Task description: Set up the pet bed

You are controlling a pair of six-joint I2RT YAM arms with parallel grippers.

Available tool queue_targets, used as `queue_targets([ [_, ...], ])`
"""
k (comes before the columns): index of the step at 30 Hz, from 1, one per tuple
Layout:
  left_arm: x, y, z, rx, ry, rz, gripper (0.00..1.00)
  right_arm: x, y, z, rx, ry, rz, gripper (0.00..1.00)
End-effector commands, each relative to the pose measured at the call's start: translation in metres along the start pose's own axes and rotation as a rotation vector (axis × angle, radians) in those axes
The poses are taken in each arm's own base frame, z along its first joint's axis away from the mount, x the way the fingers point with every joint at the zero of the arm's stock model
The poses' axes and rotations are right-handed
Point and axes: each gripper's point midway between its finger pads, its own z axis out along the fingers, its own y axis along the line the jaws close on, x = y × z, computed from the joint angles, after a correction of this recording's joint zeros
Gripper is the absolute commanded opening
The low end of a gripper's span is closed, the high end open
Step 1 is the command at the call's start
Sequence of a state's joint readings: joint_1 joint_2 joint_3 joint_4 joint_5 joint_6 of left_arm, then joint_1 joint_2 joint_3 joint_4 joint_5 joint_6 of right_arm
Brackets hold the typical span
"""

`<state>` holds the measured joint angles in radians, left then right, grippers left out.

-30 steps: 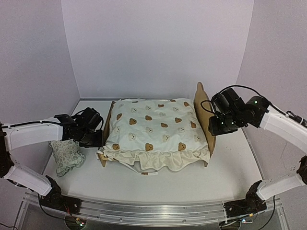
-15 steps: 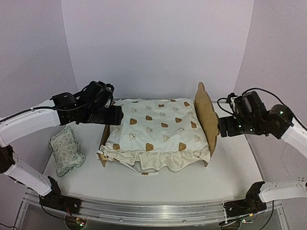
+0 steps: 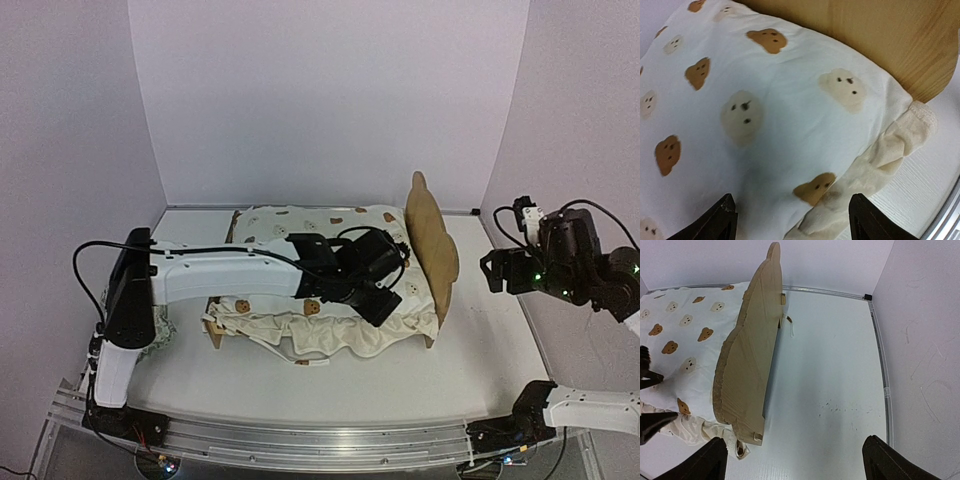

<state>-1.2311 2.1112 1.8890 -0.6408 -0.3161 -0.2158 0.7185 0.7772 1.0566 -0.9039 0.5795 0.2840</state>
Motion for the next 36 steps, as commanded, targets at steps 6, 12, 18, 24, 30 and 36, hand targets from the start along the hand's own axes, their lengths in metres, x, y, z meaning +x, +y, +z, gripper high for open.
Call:
queue_targets([
  [6, -0.034, -0.024, 0.03, 0.034, -0.063, 0.077, 0.77, 0.013, 0.007, 0.003, -0.042, 0.031, -0.004, 0.95],
  [12, -0.032, -0.028, 0.048, 0.023, -0.082, 0.098, 0.67, 0.019, 0.011, 0.006, -0.058, 0.051, -0.004, 0.95],
  [18, -0.024, -0.006, 0.056, -0.095, -0.084, 0.106, 0.18, 0.023, 0.015, 0.006, -0.084, 0.064, -0.004, 0.95],
  [24, -0.043, 0.022, 0.014, -0.093, -0.171, 0.026, 0.0, 0.023, 0.046, -0.003, -0.272, 0.087, -0.022, 0.88],
  [30, -0.045, 0.042, -0.011, -0.032, -0.208, -0.033, 0.0, 0.023, 0.099, -0.013, -0.562, 0.117, -0.065, 0.66],
  [36, -0.048, 0.067, -0.031, -0.015, -0.242, -0.108, 0.0, 0.024, 0.132, -0.004, -0.682, 0.168, -0.135, 0.51],
])
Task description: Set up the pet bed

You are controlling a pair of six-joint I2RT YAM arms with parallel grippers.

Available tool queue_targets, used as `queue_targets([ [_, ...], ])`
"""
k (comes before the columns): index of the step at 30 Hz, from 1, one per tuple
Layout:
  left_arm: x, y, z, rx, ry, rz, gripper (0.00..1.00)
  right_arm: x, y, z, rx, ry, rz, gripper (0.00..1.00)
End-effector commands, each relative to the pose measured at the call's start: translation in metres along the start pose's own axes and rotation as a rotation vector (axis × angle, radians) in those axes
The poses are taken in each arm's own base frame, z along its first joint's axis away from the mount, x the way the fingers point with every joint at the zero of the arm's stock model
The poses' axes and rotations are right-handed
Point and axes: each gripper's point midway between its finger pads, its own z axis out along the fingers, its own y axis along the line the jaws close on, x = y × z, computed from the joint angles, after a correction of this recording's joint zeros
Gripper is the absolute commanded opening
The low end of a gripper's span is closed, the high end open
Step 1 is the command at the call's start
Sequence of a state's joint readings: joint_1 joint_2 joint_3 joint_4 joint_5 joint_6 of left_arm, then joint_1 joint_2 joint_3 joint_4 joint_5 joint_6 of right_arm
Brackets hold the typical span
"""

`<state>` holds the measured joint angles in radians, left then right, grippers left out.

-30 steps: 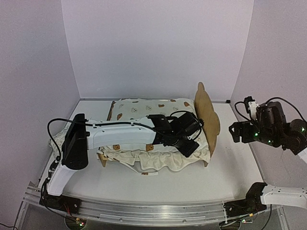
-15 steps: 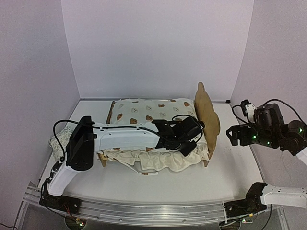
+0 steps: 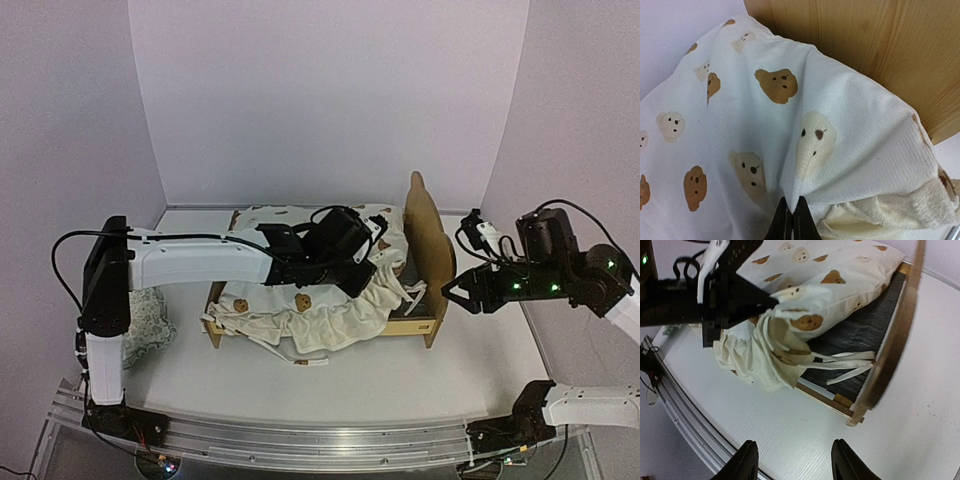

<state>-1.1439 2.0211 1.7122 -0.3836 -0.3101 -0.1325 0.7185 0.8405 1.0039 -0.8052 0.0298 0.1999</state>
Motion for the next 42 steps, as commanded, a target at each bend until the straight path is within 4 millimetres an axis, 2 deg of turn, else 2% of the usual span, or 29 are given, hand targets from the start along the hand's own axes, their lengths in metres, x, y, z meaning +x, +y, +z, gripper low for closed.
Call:
queue_targets([
  [1, -0.03, 0.025, -0.031, 0.006, -0.095, -0.09, 0.0, -0.015, 0.033, 0.017, -0.168, 0.012, -0.073, 0.5],
  [6, -0.029, 0.041, -0.042, -0.001, -0.107, -0.122, 0.0, -0.028, 0.035, 0.039, -0.159, 0.024, -0.143, 0.5],
  [10, -0.03, 0.047, -0.047, -0.006, -0.113, -0.134, 0.0, -0.033, 0.018, 0.06, -0.05, 0.038, -0.191, 0.48],
  [15, -0.03, 0.059, -0.055, -0.026, -0.122, -0.15, 0.0, -0.038, 0.008, 0.082, 0.013, 0.059, -0.247, 0.45],
  [24, -0.034, 0.077, -0.072, -0.051, -0.147, -0.171, 0.0, -0.041, -0.003, 0.106, 0.077, 0.101, -0.275, 0.57],
  [28, -0.035, 0.081, -0.078, -0.056, -0.161, -0.174, 0.0, -0.042, -0.006, 0.115, 0.098, 0.112, -0.276, 0.59],
  [34, -0.036, 0.087, -0.087, -0.065, -0.172, -0.181, 0.0, -0.039, -0.008, 0.13, 0.126, 0.133, -0.27, 0.57],
  [42, -0.035, 0.093, -0.095, -0.076, -0.179, -0.194, 0.0, -0.021, -0.017, 0.149, 0.188, 0.163, -0.256, 0.55],
])
